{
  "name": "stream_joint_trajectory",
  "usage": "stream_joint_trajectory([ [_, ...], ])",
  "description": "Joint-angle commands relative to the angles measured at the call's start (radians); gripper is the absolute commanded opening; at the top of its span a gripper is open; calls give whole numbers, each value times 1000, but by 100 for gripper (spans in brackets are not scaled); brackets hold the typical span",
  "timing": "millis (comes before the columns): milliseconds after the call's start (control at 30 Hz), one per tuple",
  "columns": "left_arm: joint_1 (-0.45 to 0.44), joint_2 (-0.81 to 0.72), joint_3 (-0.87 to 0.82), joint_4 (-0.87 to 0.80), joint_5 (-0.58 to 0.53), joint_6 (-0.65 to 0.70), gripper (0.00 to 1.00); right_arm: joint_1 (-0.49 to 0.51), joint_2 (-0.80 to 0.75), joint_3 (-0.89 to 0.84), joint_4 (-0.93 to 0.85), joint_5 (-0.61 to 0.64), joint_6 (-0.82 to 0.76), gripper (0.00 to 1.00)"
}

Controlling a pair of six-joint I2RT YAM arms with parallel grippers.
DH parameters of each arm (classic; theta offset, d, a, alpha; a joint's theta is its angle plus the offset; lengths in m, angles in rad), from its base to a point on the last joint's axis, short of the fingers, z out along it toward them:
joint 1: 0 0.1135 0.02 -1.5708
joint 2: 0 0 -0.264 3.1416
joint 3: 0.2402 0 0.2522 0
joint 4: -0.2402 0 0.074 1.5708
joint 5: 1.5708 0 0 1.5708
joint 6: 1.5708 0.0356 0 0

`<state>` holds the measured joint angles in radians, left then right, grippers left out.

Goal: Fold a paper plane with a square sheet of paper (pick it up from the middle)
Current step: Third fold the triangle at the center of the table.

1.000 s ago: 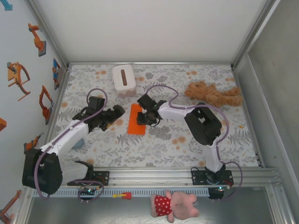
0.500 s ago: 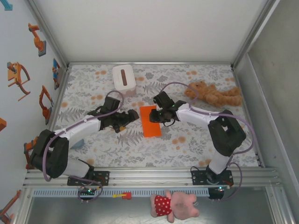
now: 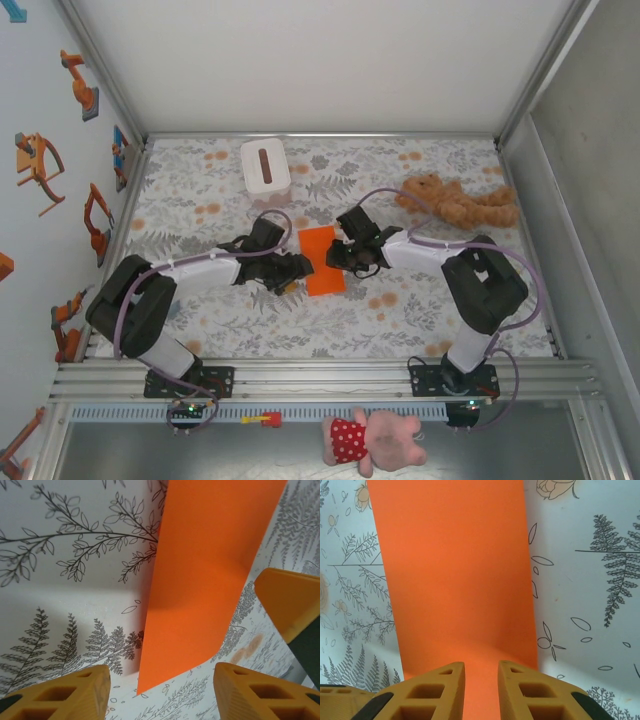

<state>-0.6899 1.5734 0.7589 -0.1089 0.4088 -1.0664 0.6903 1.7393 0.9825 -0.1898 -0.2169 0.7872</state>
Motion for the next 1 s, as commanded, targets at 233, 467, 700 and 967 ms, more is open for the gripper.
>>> stream_joint_trajectory([
  [233,-11,63,14,46,29,-21,47,-15,51,-24,42,-25,39,22],
  [467,-15,95,42,57,65,-6,44,-38,73,-60,90,-67,68,21],
  [700,-15,120,59,60,84,1,41,-53,82,-90,138,-111,104,21],
  [967,-2,120,75,80,90,10,35,-58,80,-95,142,-116,106,21],
])
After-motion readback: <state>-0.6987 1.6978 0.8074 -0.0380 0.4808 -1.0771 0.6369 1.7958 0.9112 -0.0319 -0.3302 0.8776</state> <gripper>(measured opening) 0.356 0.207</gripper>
